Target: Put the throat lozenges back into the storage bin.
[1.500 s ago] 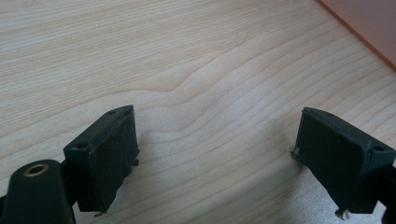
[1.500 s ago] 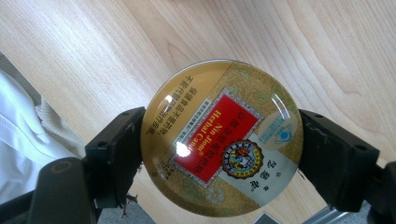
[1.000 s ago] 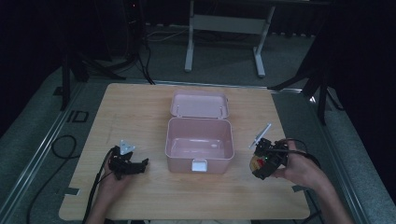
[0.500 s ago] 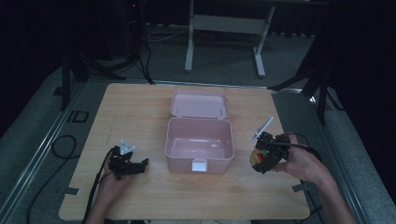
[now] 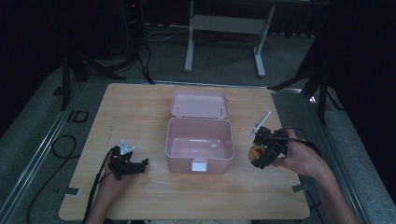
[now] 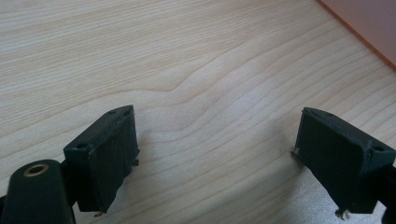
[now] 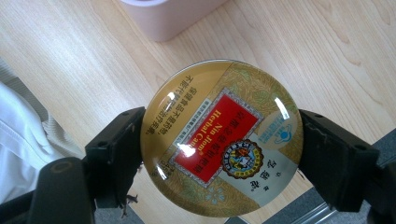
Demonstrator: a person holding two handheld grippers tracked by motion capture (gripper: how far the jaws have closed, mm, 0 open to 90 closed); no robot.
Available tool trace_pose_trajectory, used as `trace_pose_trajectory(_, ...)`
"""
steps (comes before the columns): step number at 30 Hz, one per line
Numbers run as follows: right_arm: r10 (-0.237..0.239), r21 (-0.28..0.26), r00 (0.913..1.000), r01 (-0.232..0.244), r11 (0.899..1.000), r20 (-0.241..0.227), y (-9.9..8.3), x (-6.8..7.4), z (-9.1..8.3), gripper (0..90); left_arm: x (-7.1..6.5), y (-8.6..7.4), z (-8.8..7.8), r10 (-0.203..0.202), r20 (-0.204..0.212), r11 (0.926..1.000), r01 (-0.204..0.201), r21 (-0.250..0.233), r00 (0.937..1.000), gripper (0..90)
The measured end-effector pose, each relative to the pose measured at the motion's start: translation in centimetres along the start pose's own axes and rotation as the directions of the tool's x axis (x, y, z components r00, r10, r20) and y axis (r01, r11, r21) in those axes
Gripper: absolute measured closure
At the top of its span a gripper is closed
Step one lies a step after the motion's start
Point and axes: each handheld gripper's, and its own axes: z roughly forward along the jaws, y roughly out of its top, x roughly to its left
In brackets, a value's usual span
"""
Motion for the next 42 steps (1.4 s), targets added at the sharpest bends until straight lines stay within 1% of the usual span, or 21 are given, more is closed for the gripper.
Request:
trace_pose_trajectory(12, -0.013, -0.004, 0.9999, 0.013, 1.000, -0.004, 1.1, 0.0, -0.6, 20.0, 0.0, 0.0, 0.0, 0.000, 0.000, 1.0000, 0.000, 0.001, 1.0000, 13.4)
trace_pose_trajectory(20, -0.019, -0.009, 0.9997, 0.019, 1.000, -0.013, 1.8, -0.1, -0.7, 19.9, 0.0, 0.0, 0.0, -0.001, 0.000, 1.0000, 0.001, -0.001, 1.0000, 13.4)
trace_pose_trajectory(42, -0.051, -0.010, 0.9986, 0.051, 0.999, -0.012, 3.8, 0.1, -1.2, 20.0, 0.0, 0.0, 0.0, 0.000, 0.000, 1.0000, 0.000, 0.000, 1.0000, 13.5)
